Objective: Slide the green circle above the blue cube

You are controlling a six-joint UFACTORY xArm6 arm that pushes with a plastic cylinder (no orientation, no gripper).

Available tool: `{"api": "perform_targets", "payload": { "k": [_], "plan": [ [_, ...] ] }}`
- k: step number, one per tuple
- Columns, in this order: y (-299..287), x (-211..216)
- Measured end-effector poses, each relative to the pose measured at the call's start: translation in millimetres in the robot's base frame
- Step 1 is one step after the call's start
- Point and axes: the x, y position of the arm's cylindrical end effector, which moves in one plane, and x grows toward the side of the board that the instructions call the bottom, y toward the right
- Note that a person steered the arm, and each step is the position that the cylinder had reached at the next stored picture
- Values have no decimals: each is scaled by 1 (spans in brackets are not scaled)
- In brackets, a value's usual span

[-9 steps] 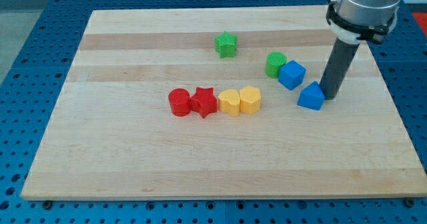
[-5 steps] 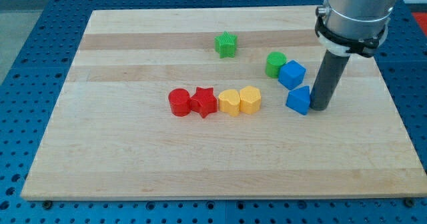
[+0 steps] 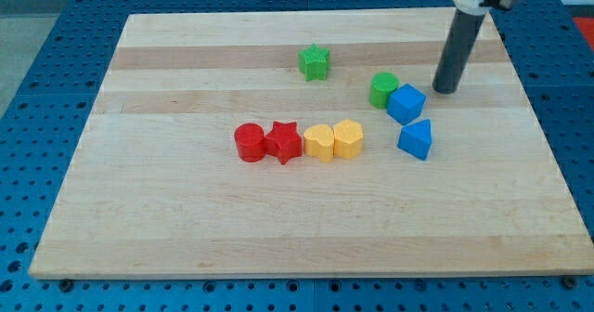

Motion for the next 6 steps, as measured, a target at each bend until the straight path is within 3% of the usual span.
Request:
{"api": "perform_targets", "payload": {
  "k": [3, 6],
  "plan": [
    [-93, -22],
    [-104, 8]
  ]
}}
